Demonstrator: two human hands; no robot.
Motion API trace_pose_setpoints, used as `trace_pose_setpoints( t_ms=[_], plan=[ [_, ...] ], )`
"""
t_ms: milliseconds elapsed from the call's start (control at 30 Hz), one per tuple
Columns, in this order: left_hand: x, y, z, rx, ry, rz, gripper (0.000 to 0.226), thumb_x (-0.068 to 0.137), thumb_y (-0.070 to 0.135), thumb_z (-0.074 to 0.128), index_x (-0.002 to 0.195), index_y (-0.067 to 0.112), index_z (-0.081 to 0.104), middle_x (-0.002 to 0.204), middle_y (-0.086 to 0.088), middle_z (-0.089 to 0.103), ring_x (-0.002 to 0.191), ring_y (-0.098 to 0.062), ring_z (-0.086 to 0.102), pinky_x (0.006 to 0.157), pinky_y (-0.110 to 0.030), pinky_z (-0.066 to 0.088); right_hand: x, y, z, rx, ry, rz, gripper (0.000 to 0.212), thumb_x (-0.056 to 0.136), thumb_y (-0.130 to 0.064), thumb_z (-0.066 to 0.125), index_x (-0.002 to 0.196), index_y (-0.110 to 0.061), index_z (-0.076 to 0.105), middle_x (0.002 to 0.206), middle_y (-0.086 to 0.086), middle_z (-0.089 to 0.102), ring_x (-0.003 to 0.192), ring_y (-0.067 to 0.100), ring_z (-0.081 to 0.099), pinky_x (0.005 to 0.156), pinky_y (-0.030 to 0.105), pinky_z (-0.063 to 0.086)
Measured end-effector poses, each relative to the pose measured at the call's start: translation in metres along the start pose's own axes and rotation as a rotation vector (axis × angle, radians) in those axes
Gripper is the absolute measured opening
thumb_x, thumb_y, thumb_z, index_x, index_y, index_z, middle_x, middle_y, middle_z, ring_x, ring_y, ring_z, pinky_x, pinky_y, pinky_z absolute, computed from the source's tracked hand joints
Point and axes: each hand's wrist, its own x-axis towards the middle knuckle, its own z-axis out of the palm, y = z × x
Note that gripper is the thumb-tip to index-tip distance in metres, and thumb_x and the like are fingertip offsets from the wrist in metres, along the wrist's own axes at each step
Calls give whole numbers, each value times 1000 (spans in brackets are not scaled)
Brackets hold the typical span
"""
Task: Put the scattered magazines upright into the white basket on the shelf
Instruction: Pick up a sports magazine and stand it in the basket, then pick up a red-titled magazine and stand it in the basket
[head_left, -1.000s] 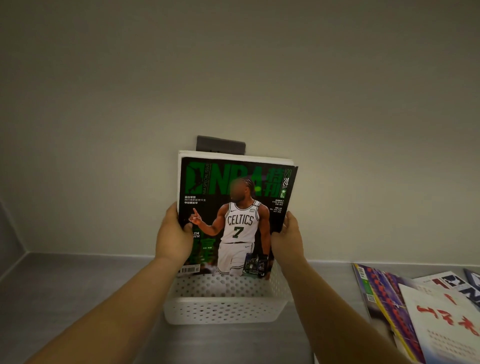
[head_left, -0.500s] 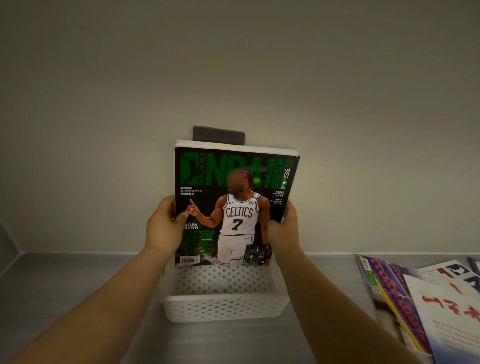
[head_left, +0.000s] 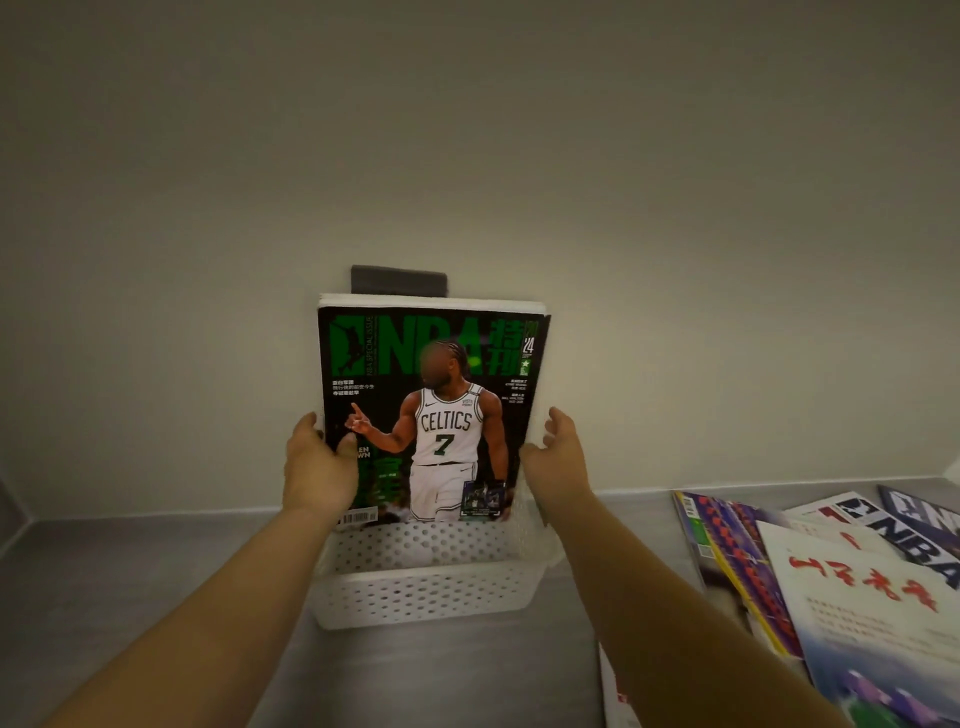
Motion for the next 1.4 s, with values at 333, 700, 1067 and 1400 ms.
trace_pose_setpoints(
  t_ms=[333, 700, 1067, 1400],
  plan=[
    [-106, 28, 19, 252, -20, 284, 34, 86, 7, 51, 120, 4, 50, 126, -21, 49, 111, -35, 51, 96, -44, 41, -43, 22, -86, -178, 9, 6, 38, 88, -2, 45, 125, -7, 45, 135, 14, 43, 120, 26, 47, 87, 21, 34],
    [-239, 39, 136, 268, -325, 243, 14, 86, 7, 51, 82, 15, 62, 91, -12, 67, 83, -22, 57, 73, -24, 36, -86, 107, -284, -376, 19, 86, 30, 88, -5, 44, 116, -8, 55, 120, 14, 57, 110, 28, 53, 83, 22, 39],
    [-365, 11, 281, 439, -722, 181, 30, 85, 13, 51, 115, 16, 55, 123, -11, 59, 109, -23, 55, 88, -22, 40, -125, 246, -446, -972, -82, 242, 60, 92, -39, 40, 143, -21, 15, 152, 8, 23, 139, 27, 19, 115, 39, 16],
    [-373, -2, 325, 768, -585, 79, 57, 86, 36, 50, 135, 16, 29, 142, -10, 39, 130, -28, 35, 108, -35, 28, -129, 279, -437, -1100, -71, 116, 59, 92, -47, 21, 144, -24, 5, 157, 1, -1, 143, 24, -8, 115, 44, -8]
  ],
)
